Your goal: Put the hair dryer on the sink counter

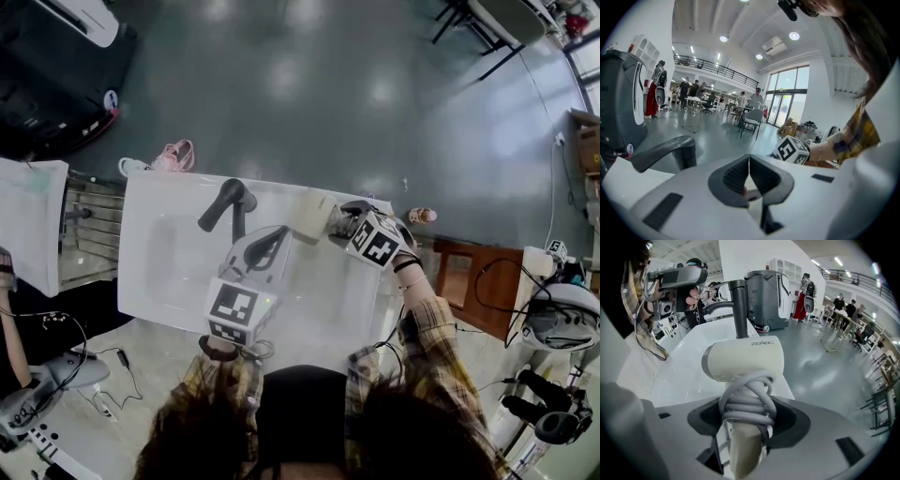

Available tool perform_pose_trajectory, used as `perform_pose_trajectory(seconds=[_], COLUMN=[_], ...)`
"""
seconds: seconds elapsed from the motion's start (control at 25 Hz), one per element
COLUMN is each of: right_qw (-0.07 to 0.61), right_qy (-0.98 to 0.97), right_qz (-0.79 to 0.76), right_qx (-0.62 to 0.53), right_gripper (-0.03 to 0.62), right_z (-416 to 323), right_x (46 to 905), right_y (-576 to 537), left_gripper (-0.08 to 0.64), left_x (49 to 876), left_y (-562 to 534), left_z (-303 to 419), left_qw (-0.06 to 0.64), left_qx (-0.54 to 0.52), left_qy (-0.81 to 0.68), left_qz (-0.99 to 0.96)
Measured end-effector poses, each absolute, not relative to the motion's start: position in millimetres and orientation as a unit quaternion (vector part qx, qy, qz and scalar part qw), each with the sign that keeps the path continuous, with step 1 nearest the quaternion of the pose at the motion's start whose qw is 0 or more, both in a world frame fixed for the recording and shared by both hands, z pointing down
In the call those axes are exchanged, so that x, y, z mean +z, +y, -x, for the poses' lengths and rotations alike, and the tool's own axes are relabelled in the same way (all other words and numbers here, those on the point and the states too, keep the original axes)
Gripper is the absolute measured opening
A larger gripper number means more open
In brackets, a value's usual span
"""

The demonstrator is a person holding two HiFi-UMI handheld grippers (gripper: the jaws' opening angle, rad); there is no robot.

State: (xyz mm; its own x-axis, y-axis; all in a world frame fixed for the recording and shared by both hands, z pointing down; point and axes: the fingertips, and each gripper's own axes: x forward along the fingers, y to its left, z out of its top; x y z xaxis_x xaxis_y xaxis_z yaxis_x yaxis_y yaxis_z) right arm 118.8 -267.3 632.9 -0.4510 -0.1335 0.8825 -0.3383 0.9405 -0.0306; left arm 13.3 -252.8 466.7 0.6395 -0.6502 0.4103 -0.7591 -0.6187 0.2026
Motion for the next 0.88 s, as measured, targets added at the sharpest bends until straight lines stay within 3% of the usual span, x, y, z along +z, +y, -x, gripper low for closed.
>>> perform_pose_trajectory(seconds=[0.88], right_qw=[0.504], right_qy=[-0.839], right_qz=[-0.170], right_qx=[0.111], right_gripper=[0.291], right_z=[-127.1], right_x=[632.4], right_y=[-265.2], left_gripper=[0.017], left_x=[462.0], left_y=[-251.9], left_z=[-10.6], left_qw=[0.168], left_qx=[0.151], left_qy=[-0.401], left_qz=[-0.888])
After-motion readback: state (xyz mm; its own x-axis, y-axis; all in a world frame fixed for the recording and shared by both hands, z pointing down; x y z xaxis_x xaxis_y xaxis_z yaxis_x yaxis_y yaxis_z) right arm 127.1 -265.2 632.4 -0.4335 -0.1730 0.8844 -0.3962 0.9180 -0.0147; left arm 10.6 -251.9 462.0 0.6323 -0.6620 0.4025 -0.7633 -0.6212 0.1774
